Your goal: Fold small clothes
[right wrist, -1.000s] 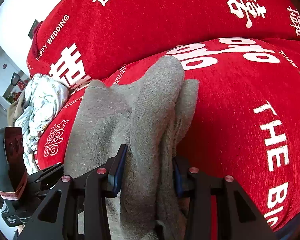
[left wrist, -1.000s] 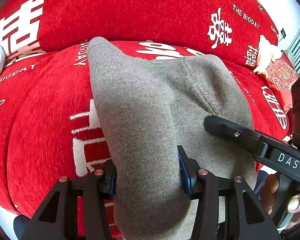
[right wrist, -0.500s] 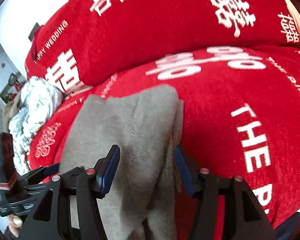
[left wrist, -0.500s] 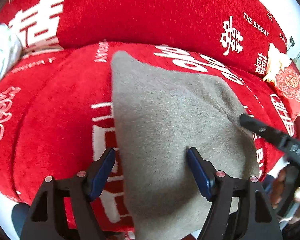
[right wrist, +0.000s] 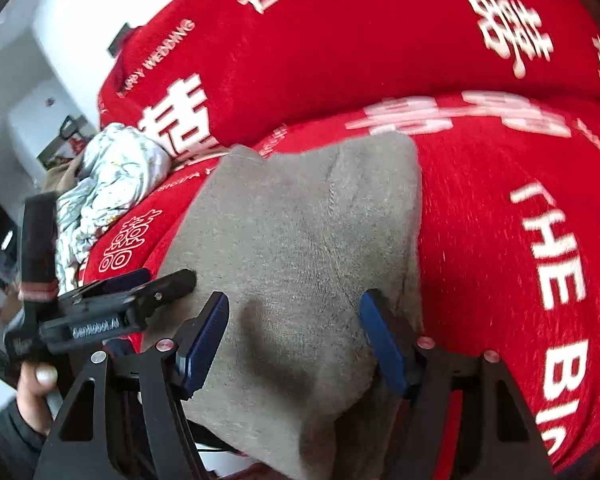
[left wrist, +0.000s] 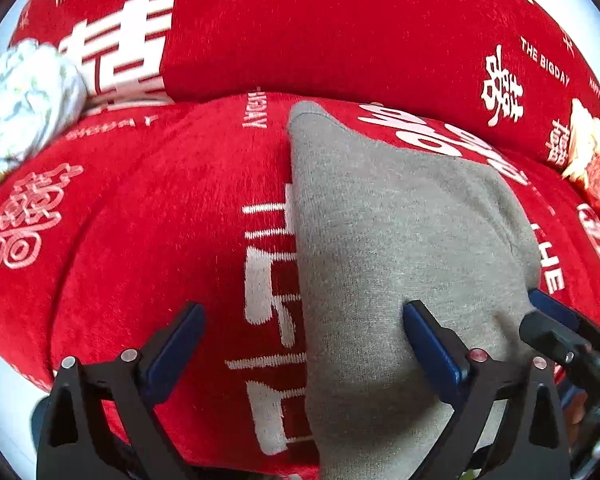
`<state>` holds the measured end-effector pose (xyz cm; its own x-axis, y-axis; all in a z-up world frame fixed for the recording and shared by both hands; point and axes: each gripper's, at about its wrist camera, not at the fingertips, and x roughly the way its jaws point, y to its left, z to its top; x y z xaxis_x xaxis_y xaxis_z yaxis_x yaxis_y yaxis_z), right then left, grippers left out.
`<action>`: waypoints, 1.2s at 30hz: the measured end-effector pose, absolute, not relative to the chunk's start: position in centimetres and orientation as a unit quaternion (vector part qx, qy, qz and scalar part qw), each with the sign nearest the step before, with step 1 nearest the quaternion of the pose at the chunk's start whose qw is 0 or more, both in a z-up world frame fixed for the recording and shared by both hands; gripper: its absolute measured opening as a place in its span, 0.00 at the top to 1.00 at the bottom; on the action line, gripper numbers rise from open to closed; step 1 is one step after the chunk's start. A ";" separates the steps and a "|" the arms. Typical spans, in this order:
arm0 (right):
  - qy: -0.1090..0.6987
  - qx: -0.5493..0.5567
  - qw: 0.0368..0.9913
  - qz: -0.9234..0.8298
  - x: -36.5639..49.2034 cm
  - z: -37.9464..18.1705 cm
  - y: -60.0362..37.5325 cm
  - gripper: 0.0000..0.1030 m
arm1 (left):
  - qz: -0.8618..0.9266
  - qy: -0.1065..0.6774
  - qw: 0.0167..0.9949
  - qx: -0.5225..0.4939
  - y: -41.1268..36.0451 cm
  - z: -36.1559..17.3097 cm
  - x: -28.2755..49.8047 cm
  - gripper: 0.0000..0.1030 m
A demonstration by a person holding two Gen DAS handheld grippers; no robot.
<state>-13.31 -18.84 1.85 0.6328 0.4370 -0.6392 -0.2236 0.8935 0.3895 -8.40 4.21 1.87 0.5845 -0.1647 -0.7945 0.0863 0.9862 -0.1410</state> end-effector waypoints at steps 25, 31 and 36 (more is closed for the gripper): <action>0.408 0.091 0.890 0.184 -17.3 -0.1 -19.4 0.22 | -0.079 0.421 0.903 0.021 1.6 3.6 -9.9 0.02; 0.333 0.033 0.938 0.087 -21.0 2.8 -19.6 0.21 | -0.079 0.370 0.926 0.002 1.2 6.8 -13.4 0.02; 0.303 -0.011 0.949 0.084 -22.0 5.3 -17.2 0.20 | -0.027 0.326 0.945 -0.029 1.8 8.8 -15.9 0.02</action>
<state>-21.97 -17.23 5.34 0.8027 0.1523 -0.5767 -0.1650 0.9858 0.0306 -15.93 1.85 8.78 0.7863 -0.0697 -0.6139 0.0321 0.9969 -0.0721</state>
